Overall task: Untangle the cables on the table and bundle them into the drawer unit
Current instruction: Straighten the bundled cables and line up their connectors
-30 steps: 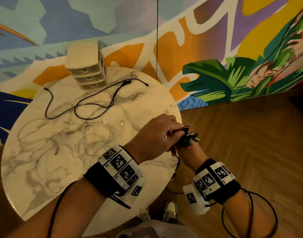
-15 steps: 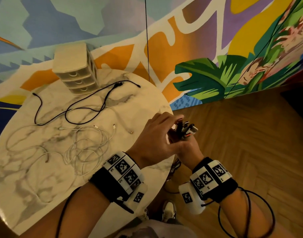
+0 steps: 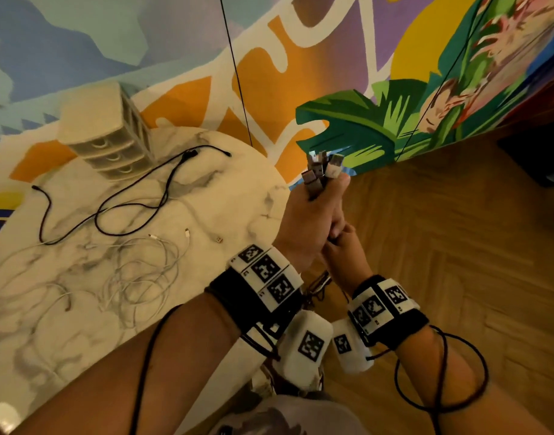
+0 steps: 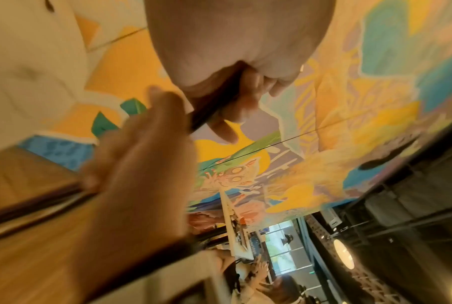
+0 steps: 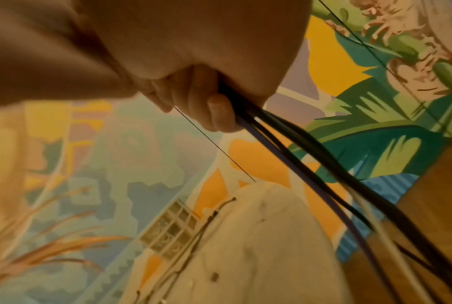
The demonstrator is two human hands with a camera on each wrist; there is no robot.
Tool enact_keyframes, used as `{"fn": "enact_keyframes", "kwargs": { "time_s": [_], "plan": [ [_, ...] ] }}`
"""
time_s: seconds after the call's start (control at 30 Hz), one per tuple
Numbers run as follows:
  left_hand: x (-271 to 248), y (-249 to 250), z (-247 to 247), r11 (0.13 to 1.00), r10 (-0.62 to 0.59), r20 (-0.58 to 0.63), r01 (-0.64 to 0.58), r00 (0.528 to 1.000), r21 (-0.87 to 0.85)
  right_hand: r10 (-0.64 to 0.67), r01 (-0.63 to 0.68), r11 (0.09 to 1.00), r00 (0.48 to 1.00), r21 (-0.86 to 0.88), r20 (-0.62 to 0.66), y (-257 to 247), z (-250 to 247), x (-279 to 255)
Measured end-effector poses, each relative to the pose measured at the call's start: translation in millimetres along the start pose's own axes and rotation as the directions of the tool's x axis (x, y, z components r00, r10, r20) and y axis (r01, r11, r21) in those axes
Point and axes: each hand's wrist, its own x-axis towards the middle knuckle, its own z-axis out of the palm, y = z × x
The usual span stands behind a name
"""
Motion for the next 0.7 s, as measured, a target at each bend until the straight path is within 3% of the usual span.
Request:
{"fn": "enact_keyframes", "kwargs": {
  "time_s": [0.1, 0.27, 0.37, 0.43, 0.53, 0.6, 0.7],
  "plan": [
    [4.6, 5.4, 10.9, 1.000, -0.017, 0.030, 0.017, 0.999, 0.010, 0.038, -0.039, 0.998, 0.999, -0.052, -0.016, 13.2, -11.3, -1.6],
    [7.9, -0.6, 25.0, 0.986, -0.104, 0.093, 0.090, 0.990, 0.137, -0.100, 0.099, 0.994, 0.995, -0.042, -0.019, 11.7, -17.9, -0.1],
    [7.9, 11.9, 30.4, 0.949, -0.017, 0.125, -0.023, 0.992, 0.315, 0.039, -0.038, 0.996, 0.999, -0.079, 0.017, 31.0, -28.7, 1.2],
    [10.2, 28.3, 25.8, 0.860, 0.091, 0.222, -0.189, 0.971, 0.474, 0.193, -0.194, 0.971, 0.981, -0.140, -0.024, 55.3, -39.4, 5.9],
    [17.3, 57.5, 13.7, 0.628, 0.297, 0.348, -0.457, 0.889, 0.630, 0.385, -0.387, 0.877, 0.921, -0.285, -0.067, 103.0, -60.9, 7.5],
    [22.7, 72.9, 5.9, 0.485, 0.406, 0.382, -0.550, 0.830, 0.680, 0.474, -0.470, 0.799, 0.876, -0.375, -0.087, 129.8, -70.8, 5.8],
    [27.3, 81.4, 2.6, 0.262, 0.470, 0.477, -0.633, 0.743, 0.728, 0.579, -0.553, 0.680, 0.808, -0.481, -0.109, 161.4, -85.6, -1.2]
  ]
}}
